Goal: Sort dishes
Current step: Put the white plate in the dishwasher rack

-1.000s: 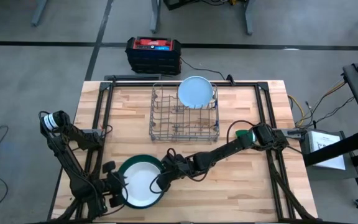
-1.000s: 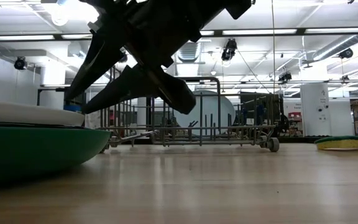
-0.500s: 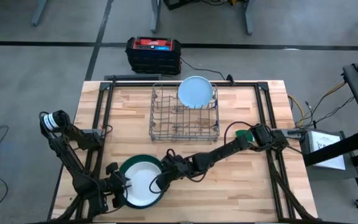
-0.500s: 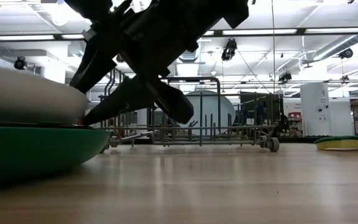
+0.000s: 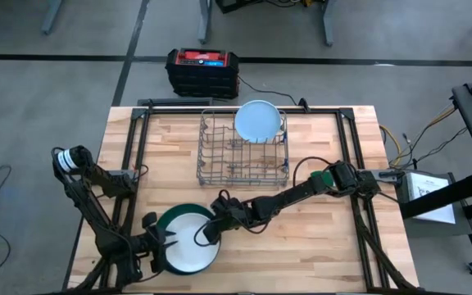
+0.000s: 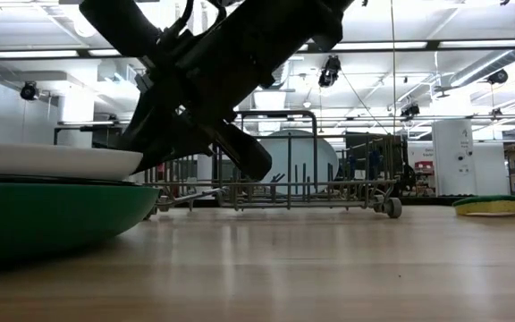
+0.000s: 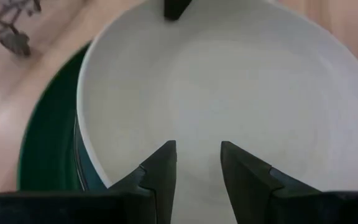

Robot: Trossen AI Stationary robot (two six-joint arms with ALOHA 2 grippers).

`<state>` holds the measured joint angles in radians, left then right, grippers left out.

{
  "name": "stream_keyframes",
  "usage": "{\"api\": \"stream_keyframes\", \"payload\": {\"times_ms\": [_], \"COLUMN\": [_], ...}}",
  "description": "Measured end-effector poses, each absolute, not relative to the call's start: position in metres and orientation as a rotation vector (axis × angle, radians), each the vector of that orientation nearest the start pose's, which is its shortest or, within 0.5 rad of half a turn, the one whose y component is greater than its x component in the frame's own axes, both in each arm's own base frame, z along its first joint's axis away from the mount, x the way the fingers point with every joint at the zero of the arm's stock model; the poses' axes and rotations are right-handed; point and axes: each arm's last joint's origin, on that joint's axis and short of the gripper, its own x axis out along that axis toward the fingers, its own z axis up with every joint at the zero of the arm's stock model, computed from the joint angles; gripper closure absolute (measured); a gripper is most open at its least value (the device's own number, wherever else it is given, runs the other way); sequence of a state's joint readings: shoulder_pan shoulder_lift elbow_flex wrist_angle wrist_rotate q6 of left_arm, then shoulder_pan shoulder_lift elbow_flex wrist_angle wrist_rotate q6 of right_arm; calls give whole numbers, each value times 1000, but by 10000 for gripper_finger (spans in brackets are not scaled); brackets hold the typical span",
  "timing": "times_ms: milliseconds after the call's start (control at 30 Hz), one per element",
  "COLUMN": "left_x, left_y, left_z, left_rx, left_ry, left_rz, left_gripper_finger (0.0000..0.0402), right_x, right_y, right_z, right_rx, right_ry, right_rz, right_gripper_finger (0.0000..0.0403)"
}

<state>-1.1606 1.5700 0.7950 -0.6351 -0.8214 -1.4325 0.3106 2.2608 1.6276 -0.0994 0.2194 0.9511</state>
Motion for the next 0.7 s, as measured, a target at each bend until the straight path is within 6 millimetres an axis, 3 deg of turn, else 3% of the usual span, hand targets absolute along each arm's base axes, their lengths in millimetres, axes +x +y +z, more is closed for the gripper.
{"api": "stream_keyframes", "payload": {"times_ms": [133,467,700], "left_x": [121,121,124], "left_y": [-227,-238,-246], "left_z": [166,209,228], "left_rx": [-143,-28,19], "left_ry": [726,738,680], "left_rz": [283,292,255], "left_gripper_finger": [285,285,285], "right_x": [470,465,462], "right_y": [144,143,142], "right_z": [152,190,191], "right_rx": [702,634,616], "right_ry": [677,605,630], "right_rz": [-233,-187,-189], "right_gripper_finger": [400,402,403]}}
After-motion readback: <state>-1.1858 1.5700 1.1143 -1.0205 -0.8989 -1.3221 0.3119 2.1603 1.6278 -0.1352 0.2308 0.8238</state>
